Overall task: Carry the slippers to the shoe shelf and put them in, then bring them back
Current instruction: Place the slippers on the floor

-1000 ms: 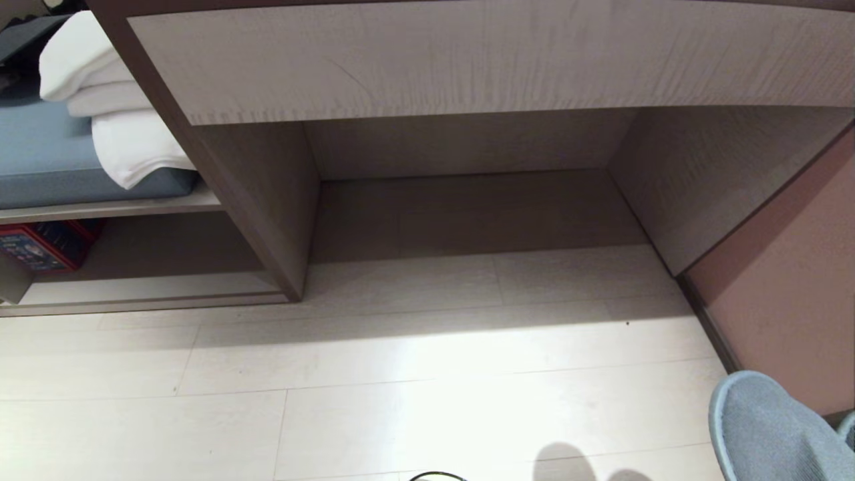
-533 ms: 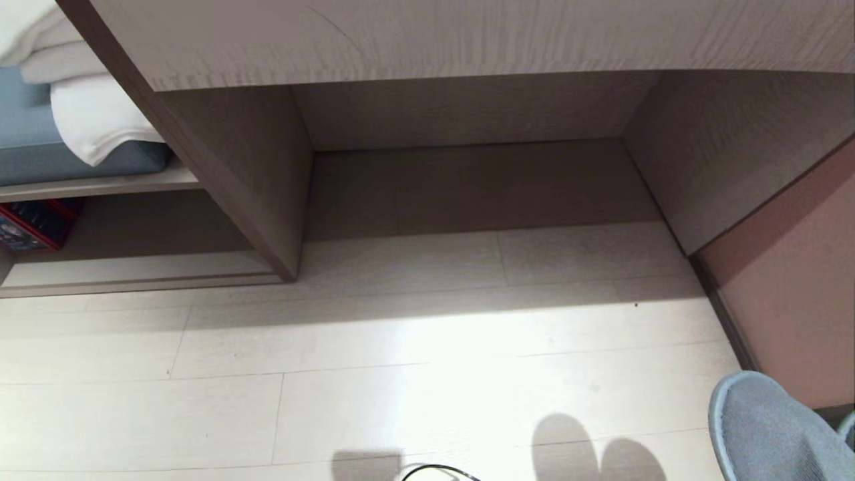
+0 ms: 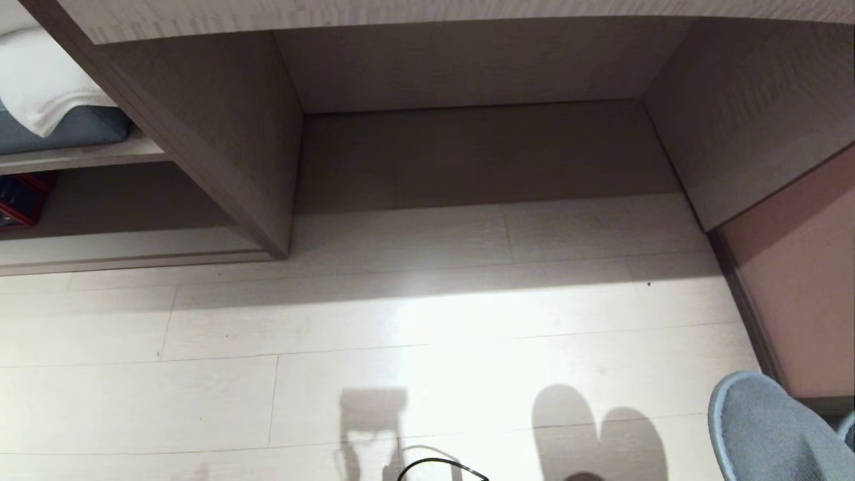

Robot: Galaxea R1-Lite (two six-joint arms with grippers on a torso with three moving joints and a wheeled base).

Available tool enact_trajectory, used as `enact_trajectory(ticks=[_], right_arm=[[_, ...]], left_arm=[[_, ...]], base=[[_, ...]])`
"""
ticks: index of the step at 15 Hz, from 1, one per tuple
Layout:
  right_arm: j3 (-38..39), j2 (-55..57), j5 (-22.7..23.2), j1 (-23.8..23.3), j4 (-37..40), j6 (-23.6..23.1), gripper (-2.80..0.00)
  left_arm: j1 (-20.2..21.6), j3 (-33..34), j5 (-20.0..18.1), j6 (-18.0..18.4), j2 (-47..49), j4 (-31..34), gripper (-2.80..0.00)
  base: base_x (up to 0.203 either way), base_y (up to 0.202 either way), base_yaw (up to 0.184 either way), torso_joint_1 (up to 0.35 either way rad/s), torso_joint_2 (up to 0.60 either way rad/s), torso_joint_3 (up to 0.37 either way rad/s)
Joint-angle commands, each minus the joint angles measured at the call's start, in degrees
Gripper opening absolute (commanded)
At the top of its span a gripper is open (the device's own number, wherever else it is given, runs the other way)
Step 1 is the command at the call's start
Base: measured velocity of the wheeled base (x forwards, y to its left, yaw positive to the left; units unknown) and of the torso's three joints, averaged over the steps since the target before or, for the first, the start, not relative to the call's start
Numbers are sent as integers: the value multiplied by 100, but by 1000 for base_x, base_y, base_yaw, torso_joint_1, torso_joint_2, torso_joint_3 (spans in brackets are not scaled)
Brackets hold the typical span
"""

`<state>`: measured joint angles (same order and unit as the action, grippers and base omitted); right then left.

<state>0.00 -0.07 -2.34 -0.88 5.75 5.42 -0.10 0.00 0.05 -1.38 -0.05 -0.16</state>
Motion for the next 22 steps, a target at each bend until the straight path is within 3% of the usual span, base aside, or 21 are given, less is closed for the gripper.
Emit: enact_trajectory(ticks=[1,22], right_arm=[[9,7,-3,0,5,2,-280],[9,7,-3,0,5,2,-280]], left_arm=[[1,0,4,-3,-4,-2,-280],[1,0,4,-3,-4,-2,-280]], base=[[0,0,0,-2,2,-188],[0,0,0,1,4,-197]])
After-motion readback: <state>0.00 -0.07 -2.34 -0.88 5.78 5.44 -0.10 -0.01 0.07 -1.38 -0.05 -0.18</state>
